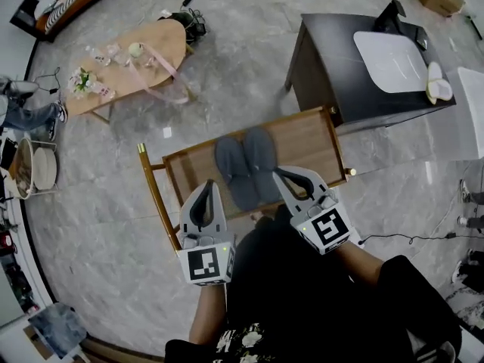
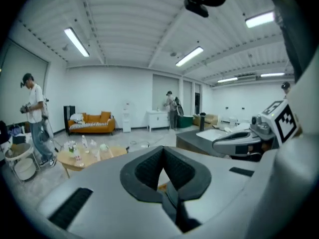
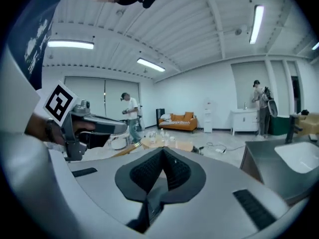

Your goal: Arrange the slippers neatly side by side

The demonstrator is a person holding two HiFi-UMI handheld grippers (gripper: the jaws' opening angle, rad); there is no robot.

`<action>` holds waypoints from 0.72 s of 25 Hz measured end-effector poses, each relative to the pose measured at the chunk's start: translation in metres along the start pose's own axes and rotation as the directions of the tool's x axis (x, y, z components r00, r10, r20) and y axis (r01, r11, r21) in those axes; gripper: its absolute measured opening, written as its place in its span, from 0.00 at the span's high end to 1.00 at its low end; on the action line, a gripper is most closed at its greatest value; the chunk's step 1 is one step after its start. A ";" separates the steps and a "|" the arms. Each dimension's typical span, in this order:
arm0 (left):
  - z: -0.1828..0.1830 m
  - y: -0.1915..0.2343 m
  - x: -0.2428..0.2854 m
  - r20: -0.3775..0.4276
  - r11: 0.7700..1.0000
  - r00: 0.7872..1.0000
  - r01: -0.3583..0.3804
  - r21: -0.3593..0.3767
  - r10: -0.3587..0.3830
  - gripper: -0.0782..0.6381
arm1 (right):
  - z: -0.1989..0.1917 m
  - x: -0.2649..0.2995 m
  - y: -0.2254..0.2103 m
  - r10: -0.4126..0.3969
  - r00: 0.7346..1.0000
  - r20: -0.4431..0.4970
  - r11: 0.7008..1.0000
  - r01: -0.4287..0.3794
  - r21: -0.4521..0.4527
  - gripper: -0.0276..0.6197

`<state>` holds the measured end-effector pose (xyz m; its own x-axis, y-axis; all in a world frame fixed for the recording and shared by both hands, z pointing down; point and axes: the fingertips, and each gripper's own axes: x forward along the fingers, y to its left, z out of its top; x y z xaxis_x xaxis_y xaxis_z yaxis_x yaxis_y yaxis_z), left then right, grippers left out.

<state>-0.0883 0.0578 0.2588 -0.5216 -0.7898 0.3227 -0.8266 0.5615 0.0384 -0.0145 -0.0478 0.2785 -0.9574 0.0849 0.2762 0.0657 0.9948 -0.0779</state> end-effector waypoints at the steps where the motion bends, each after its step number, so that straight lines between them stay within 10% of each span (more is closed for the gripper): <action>1: 0.021 0.008 -0.006 0.050 1.000 0.998 -0.024 0.018 0.024 0.89 | 0.017 -0.003 -0.005 -0.024 0.999 0.037 0.999 0.025 -0.025 0.96; 8: 0.100 0.040 -0.049 0.262 0.984 0.952 -0.174 0.040 0.158 0.89 | 0.123 -0.033 -0.027 -0.142 0.958 0.248 0.979 0.173 -0.107 0.96; 18: 0.110 0.036 -0.052 0.286 0.984 0.948 -0.163 0.068 0.137 0.89 | 0.134 -0.039 -0.018 -0.177 0.943 0.280 0.973 0.210 -0.094 0.96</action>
<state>-0.1141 0.0916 0.1397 -0.6686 -0.7425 0.0407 -0.7430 0.6647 -0.0790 -0.0160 -0.0764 0.1411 -0.9937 -0.1118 0.0059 -0.1111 0.9912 0.0723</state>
